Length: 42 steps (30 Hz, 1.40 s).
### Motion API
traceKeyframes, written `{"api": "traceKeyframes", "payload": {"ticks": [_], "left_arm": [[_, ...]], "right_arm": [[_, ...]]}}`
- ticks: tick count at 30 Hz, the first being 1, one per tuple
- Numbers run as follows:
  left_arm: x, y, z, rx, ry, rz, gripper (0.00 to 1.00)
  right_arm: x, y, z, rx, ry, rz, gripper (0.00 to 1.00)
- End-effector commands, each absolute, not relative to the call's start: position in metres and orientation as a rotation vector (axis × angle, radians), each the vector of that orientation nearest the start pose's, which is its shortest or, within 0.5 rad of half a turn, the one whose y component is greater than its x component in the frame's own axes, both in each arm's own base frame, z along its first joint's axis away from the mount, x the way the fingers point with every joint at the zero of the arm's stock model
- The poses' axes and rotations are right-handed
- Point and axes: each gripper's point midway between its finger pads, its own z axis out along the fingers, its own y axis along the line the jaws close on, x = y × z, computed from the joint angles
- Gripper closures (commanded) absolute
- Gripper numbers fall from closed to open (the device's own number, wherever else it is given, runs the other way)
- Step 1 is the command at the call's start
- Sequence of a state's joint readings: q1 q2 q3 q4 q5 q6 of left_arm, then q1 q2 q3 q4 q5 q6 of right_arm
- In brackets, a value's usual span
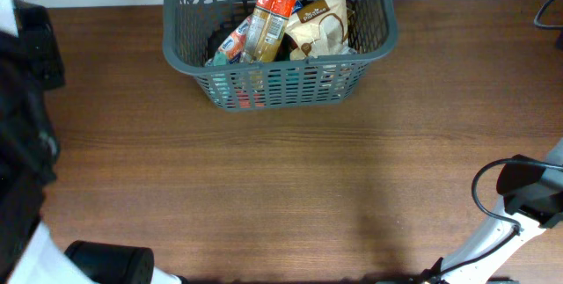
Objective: Pack container
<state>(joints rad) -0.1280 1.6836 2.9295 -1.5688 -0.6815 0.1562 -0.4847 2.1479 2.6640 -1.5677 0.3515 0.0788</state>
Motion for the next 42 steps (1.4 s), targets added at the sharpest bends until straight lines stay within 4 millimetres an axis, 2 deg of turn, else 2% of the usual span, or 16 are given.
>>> {"api": "traceKeyframes", "payload": {"ticks": [1,4,8,11,15,22,27,30,34,36,38,42], "left_arm": [[0.302,0.097,0.53,-0.281,1.97,0.777,0.34],[0.315,0.116,0.501,-0.337,2.061,0.828,0.31],[0.329,0.137,0.446,-0.365,2.248,0.797,0.31],[0.331,0.153,0.406,-0.4,2.382,0.722,0.31],[0.325,0.172,0.375,-0.473,2.476,0.601,0.3],[0.305,0.208,0.363,-0.637,2.482,0.501,0.3],[0.294,0.226,0.351,-0.716,2.494,0.434,0.3],[0.291,0.234,0.34,-0.751,2.51,0.434,0.3],[0.292,0.235,0.333,-0.754,2.525,0.426,0.25],[0.292,0.235,0.332,-0.754,2.526,0.426,0.22],[0.292,0.235,0.332,-0.754,2.526,0.427,0.01],[0.292,0.235,0.332,-0.754,2.526,0.427,0.01]], "right_arm": [[0.382,-0.271,0.301,0.873,2.501,-0.617,0.01],[0.382,-0.271,0.301,0.873,2.501,-0.617,0.01],[0.382,-0.271,0.301,0.873,2.501,-0.617,0.01],[0.382,-0.271,0.301,0.873,2.501,-0.616,0.01],[0.382,-0.271,0.301,0.873,2.501,-0.617,0.01],[0.382,-0.271,0.301,0.873,2.501,-0.617,0.01],[0.382,-0.271,0.301,0.873,2.501,-0.617,0.01],[0.382,-0.271,0.301,0.873,2.501,-0.617,0.01],[0.382,-0.271,0.301,0.873,2.501,-0.617,0.01],[0.382,-0.271,0.301,0.873,2.501,-0.617,0.01],[0.382,-0.271,0.301,0.873,2.501,-0.617,0.01],[0.382,-0.271,0.301,0.873,2.501,-0.617,0.01]]}}
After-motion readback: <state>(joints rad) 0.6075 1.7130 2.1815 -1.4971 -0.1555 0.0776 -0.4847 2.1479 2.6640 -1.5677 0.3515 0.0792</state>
